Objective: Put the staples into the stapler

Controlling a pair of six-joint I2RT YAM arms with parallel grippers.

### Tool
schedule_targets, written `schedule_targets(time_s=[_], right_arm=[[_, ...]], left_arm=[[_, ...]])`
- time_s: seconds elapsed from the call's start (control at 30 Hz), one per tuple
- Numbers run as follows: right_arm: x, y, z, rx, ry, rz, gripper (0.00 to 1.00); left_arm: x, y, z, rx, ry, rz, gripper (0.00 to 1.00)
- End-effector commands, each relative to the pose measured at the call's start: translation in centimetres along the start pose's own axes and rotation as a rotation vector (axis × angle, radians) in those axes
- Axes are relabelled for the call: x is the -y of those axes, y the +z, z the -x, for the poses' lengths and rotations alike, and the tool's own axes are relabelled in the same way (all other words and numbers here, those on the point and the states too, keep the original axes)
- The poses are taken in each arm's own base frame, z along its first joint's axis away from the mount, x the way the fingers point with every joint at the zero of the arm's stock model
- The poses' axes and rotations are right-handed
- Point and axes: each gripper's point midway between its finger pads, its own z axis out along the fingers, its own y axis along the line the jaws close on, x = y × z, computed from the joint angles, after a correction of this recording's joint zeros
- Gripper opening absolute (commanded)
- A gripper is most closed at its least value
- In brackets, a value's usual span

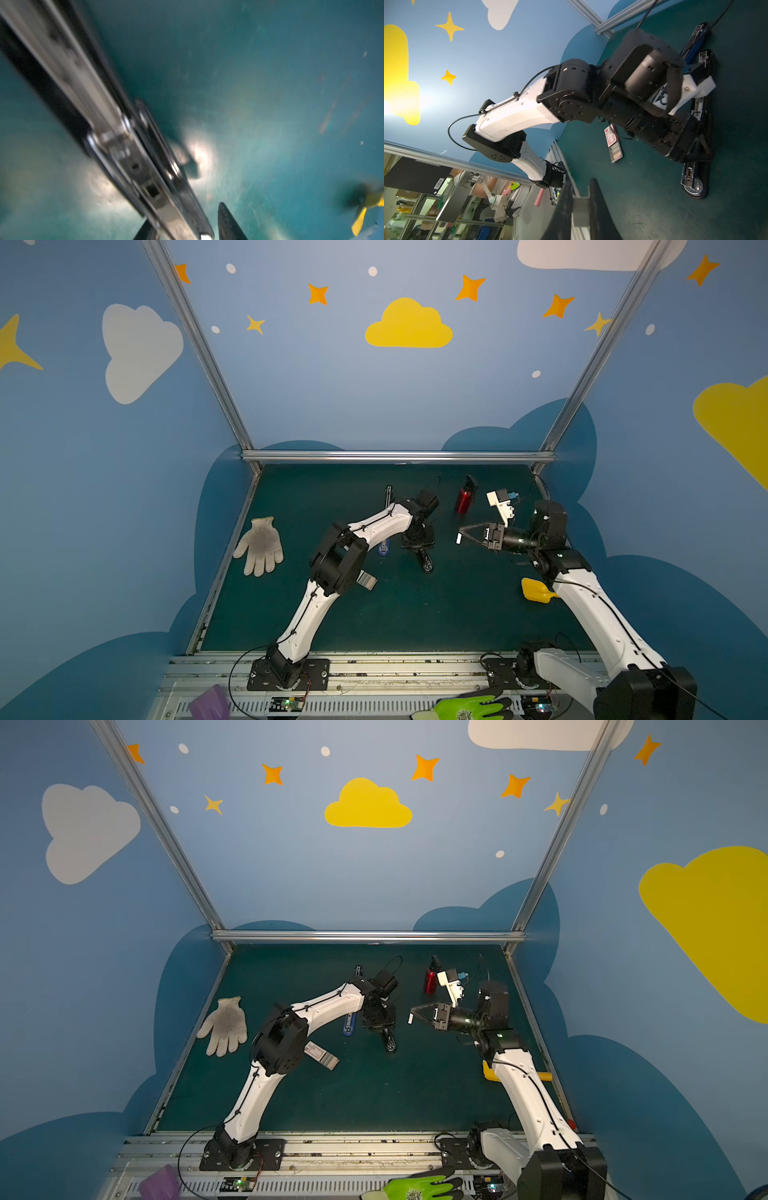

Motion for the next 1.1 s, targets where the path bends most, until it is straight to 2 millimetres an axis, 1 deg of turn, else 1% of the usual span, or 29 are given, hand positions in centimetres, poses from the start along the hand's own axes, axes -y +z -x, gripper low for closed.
schedule_targets(time_s=[0.0, 0.03, 0.07, 0.17, 0.27, 0.37, 0.4, 0.5, 0.6, 0.67, 0.73, 0.93, 1.07], right_arm=[[2.1, 0.1, -0.2, 0.013, 0.007, -0.074, 0.14], [2.8, 0.2, -0.1, 0.018, 0.015, -0.102, 0.14], [3.4, 0.3, -0.1, 0.020, 0.021, -0.122, 0.14], [5.0, 0.8, 0.1, 0.017, 0.021, -0.172, 0.14], [5.7, 2.0, 0.2, -0.010, -0.032, -0.234, 0.14], [6.5, 3.4, 0.7, -0.034, -0.052, -0.287, 0.14], [6.9, 4.0, 0.9, -0.046, -0.040, -0.295, 0.14], [7.7, 5.7, 1.3, -0.081, -0.044, -0.328, 0.14], [8.3, 7.4, 1.3, -0.124, -0.045, -0.371, 0.14], [8.4, 8.3, 1.5, -0.134, -0.029, -0.358, 0.14], [8.3, 8.9, 1.8, -0.130, -0.018, -0.340, 0.14], [7.8, 9.0, 1.7, -0.120, -0.017, -0.318, 0.14], [7.8, 8.6, 1.1, -0.123, -0.017, -0.323, 0.14]], left_arm=[[-1.3, -1.6, -1.3, 0.018, 0.008, 0.026, 0.44], [-1.8, -2.6, -1.6, 0.030, 0.005, 0.021, 0.44], [-2.8, -3.5, -1.5, 0.066, 0.001, 0.048, 0.44], [-5.3, -6.2, -2.3, 0.128, -0.023, 0.063, 0.44], [-7.5, -9.1, -3.4, 0.205, -0.054, 0.035, 0.44], [-8.9, -11.7, -4.5, 0.279, -0.068, -0.004, 0.49], [-9.0, -12.5, -4.7, 0.295, -0.074, -0.027, 0.50], [-9.6, -13.6, -5.5, 0.312, -0.092, -0.064, 0.51], [-11.0, -13.3, -6.2, 0.302, -0.086, -0.013, 0.51], [-11.6, -12.2, -6.4, 0.279, -0.088, 0.010, 0.51], [-11.8, -10.9, -6.7, 0.244, -0.079, 0.031, 0.50], [-11.1, -6.3, -6.6, 0.174, -0.033, 0.150, 0.49], [-9.7, -3.6, -6.0, 0.139, -0.012, 0.161, 0.48]])
